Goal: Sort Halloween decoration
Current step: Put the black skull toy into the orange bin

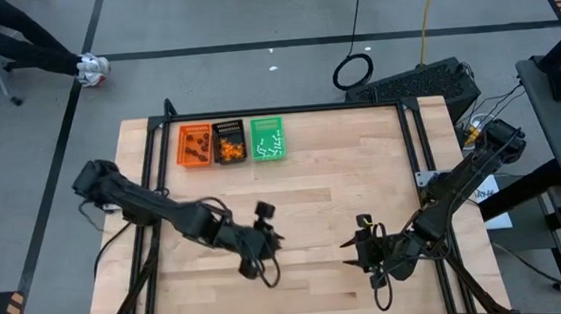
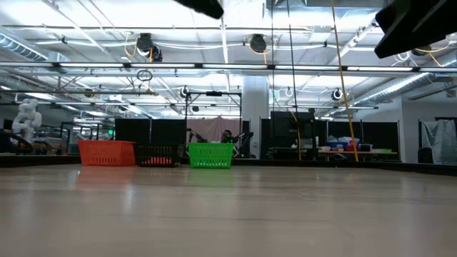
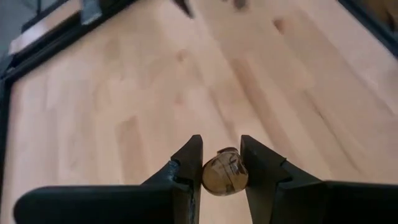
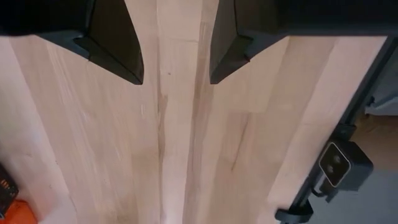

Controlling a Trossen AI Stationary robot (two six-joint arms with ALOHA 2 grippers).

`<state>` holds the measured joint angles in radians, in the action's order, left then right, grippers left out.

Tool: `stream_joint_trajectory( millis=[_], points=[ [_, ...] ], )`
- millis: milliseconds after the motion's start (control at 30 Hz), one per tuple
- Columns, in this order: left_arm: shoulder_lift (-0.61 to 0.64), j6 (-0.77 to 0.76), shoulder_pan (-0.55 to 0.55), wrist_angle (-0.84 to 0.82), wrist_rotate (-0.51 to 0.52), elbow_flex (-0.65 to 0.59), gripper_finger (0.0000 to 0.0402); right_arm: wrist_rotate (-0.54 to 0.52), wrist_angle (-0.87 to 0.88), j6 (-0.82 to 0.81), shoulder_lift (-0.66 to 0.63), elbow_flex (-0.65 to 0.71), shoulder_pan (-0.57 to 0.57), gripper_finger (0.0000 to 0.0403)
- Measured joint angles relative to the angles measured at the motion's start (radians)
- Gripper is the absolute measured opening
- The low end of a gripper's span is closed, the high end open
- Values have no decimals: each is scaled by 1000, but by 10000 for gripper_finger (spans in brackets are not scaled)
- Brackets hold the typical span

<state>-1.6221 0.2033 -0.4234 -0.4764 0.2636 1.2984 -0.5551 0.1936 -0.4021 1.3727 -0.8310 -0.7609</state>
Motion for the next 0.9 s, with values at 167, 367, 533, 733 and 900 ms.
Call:
stream_joint_trajectory(
  millis=[167,367,533,733,900],
  points=[
    [92,-65,47,-121,0,-1,79,-2,-13,2,0,1,0,169],
    [192,-129,117,-304,55,0,79,-4,-45,48,0,2,0,169],
    [268,-191,206,-463,117,0,79,-25,-74,107,0,2,0,169],
    [344,-181,356,-575,166,-1,79,-25,-78,134,0,2,0,169],
    [396,-64,530,-569,167,-61,79,-25,-78,145,0,2,0,169]
  ],
)
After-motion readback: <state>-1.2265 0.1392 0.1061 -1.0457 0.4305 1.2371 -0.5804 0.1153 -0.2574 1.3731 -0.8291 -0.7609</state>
